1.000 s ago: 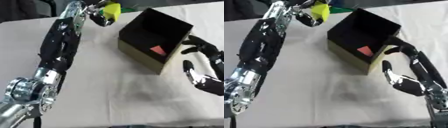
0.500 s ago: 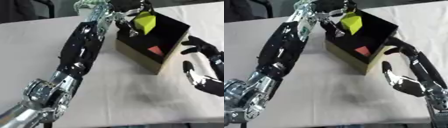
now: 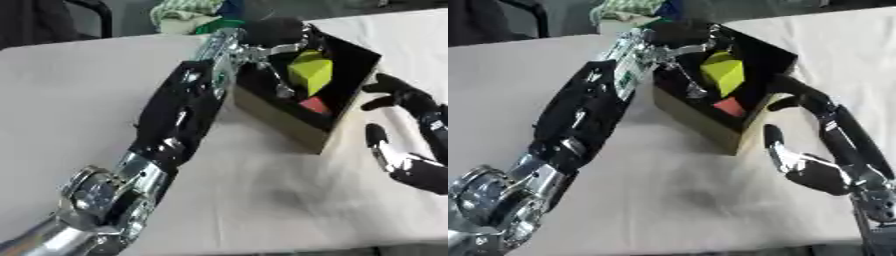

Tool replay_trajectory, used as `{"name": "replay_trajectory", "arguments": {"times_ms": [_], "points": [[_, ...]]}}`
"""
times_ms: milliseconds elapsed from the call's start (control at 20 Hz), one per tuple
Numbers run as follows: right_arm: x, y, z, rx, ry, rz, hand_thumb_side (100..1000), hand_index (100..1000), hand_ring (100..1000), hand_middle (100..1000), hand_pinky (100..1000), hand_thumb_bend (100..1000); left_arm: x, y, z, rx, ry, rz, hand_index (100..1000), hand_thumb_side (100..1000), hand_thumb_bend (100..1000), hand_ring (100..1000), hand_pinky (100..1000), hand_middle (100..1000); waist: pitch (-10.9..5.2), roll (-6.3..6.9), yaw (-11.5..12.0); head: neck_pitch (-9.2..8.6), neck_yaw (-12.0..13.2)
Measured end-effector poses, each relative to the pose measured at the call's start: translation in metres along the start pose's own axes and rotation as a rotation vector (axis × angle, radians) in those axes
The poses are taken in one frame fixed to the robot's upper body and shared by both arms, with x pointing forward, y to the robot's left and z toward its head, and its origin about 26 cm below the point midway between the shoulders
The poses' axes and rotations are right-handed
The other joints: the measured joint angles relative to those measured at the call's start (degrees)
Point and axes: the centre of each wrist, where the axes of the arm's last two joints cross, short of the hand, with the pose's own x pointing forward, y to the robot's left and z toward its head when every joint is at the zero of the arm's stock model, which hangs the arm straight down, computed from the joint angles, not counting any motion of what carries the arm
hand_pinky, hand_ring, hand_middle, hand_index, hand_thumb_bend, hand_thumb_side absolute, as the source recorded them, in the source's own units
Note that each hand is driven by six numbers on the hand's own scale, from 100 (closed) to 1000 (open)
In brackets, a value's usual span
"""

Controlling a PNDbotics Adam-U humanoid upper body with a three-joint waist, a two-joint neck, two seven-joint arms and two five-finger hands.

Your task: Pick up objects on the table and place them in the box.

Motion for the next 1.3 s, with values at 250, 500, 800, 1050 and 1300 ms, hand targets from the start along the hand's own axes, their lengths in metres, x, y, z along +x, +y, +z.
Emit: {"name": "replay_trajectory", "arguments": {"times_ms": [250,500,800,1050,1300], "points": [[0.000,0.000,0.000,0.000,-0.001,-0.001,554,1000,723,828,998,100,0.002,-0.002,-0.002,0.022,-0.011,0.027,856,325,367,719,754,757,0.03,0.00,0.00,0.00,0.00],[0.000,0.000,0.000,0.000,-0.001,-0.002,554,1000,723,827,998,100,0.003,0.004,-0.002,0.045,-0.012,0.038,868,363,399,732,764,778,0.03,0.00,0.00,0.00,0.00],[0.000,0.000,0.000,0.000,0.000,-0.003,553,1000,722,826,998,100,0.005,0.014,-0.001,0.099,-0.023,0.051,863,352,349,682,745,722,0.02,-0.03,0.22,0.00,-0.05],[0.000,0.001,0.001,-0.001,0.004,-0.005,553,1000,721,825,998,100,0.000,0.033,0.016,0.209,-0.033,0.064,852,303,292,663,731,694,-0.15,-0.26,1.40,0.00,-0.45],[-0.002,0.000,0.003,-0.009,0.017,-0.007,552,1000,715,821,999,100,-0.014,0.052,0.072,0.361,-0.005,0.097,849,271,189,664,725,687,-0.35,-0.41,3.40,0.02,-1.16]]}}
